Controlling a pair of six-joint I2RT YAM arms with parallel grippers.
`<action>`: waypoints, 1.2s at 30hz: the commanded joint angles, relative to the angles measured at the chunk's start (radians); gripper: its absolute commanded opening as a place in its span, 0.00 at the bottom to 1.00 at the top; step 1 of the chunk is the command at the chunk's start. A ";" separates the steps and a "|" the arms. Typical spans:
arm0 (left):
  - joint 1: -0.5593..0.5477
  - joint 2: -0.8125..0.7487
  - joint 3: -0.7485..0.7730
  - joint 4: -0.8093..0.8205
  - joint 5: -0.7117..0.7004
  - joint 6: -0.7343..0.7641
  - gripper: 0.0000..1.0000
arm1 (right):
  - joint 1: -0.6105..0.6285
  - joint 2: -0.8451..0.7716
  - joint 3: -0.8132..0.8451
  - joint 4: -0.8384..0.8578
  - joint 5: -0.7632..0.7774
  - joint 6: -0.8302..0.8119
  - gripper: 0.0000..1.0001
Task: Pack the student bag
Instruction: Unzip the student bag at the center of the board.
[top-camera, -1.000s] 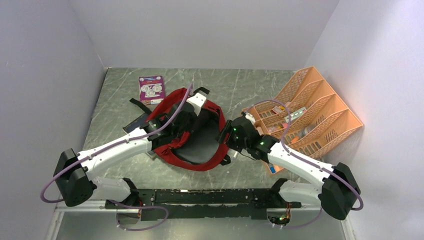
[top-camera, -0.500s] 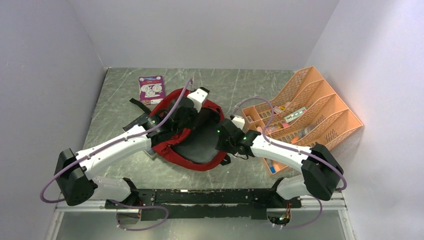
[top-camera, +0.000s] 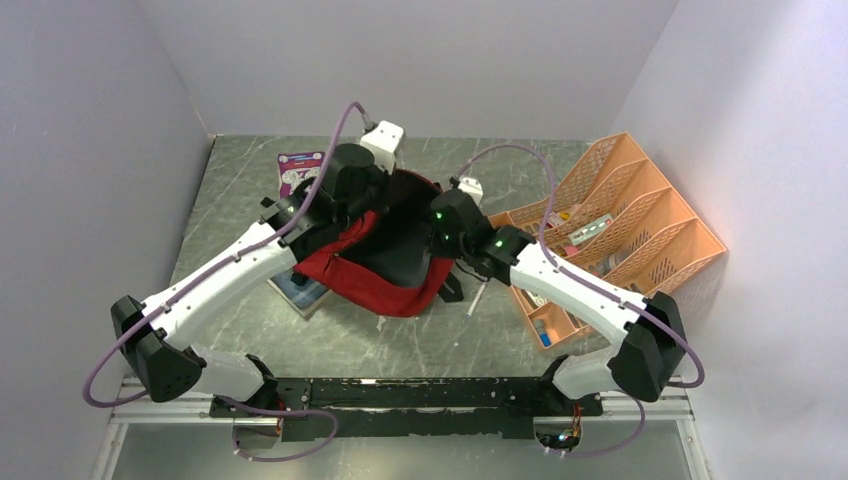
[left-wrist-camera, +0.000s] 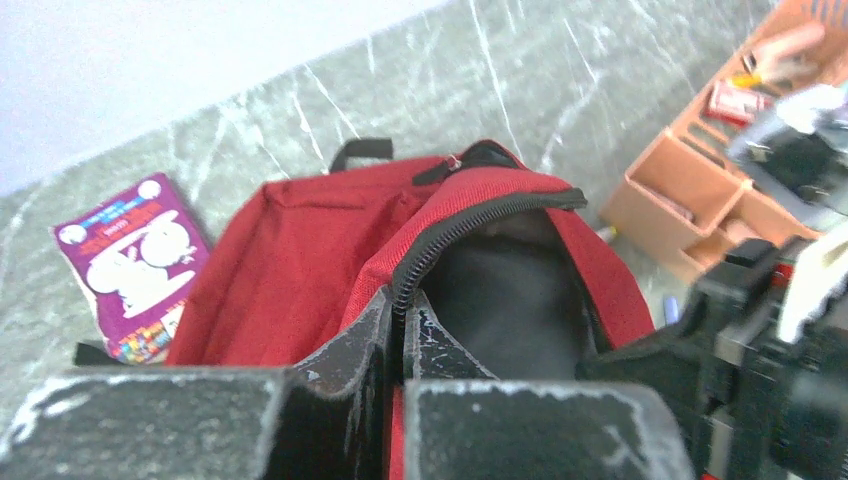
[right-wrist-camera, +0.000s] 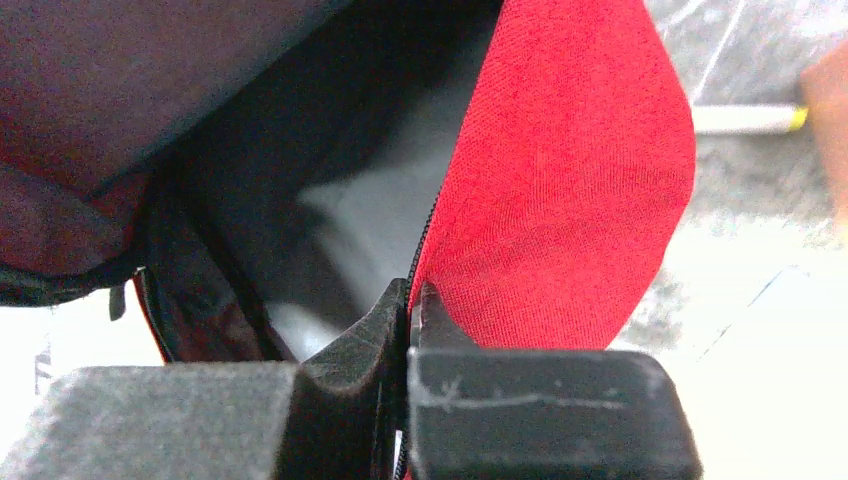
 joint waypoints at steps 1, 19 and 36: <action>0.056 0.038 0.179 0.004 -0.001 -0.006 0.05 | -0.058 -0.019 0.142 -0.019 0.000 -0.115 0.00; 0.081 0.182 0.437 -0.118 0.226 -0.125 0.05 | -0.350 -0.141 0.322 -0.202 -0.002 -0.407 0.00; 0.266 0.102 -0.164 0.204 0.474 -0.330 0.05 | -0.378 -0.323 0.032 -0.265 0.017 -0.424 0.00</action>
